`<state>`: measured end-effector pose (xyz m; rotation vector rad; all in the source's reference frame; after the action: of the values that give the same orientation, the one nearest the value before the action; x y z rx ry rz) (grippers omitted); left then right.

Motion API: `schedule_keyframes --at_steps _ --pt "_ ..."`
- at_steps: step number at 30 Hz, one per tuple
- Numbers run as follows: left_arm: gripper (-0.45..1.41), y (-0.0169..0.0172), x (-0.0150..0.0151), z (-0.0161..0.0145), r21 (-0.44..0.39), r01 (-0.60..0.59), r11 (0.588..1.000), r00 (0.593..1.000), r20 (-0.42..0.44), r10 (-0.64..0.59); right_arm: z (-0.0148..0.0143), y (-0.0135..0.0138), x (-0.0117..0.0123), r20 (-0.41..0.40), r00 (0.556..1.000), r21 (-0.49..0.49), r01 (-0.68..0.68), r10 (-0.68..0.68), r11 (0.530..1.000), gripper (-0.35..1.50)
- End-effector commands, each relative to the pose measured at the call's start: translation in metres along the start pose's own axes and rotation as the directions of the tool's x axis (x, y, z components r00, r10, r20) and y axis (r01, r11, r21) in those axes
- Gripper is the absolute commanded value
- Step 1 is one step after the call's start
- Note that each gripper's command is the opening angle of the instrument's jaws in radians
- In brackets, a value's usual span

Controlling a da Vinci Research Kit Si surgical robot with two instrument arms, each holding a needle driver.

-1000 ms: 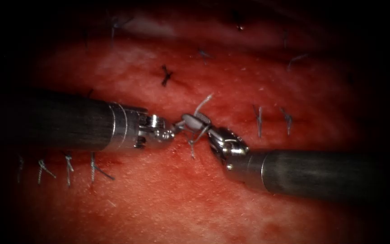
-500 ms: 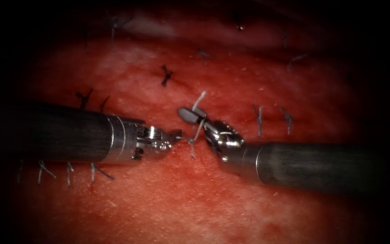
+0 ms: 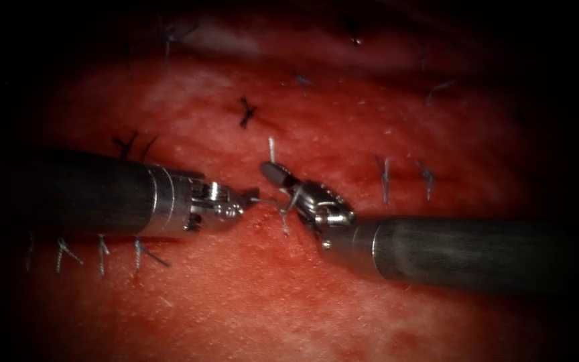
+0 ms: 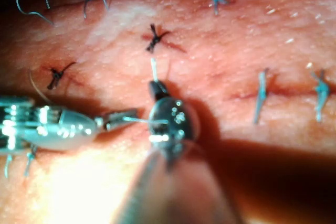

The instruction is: Wound Closure

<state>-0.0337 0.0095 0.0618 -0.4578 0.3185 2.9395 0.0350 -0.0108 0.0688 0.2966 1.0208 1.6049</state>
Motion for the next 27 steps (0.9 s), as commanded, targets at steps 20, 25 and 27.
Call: schedule_keyframes --at_steps 20,25,27 --pt "-0.45 -0.0086 -0.0046 0.0057 -0.028 0.060 0.998 0.997 0.040 -0.059 -0.0064 -0.0011 -0.0041 0.099 0.983 0.105 0.147 -0.157 0.984 -0.35" --pt "-0.45 -0.0105 -0.0058 0.0067 -0.028 0.075 0.997 0.996 0.040 -0.073 -0.0076 -0.0022 -0.0057 0.114 0.942 0.214 0.288 -0.316 0.934 -0.35" --pt "-0.45 -0.0110 -0.0061 0.0071 -0.028 0.080 0.996 0.996 0.040 -0.079 -0.0082 -0.0026 -0.0060 0.094 0.905 0.262 0.380 -0.415 0.887 -0.35"
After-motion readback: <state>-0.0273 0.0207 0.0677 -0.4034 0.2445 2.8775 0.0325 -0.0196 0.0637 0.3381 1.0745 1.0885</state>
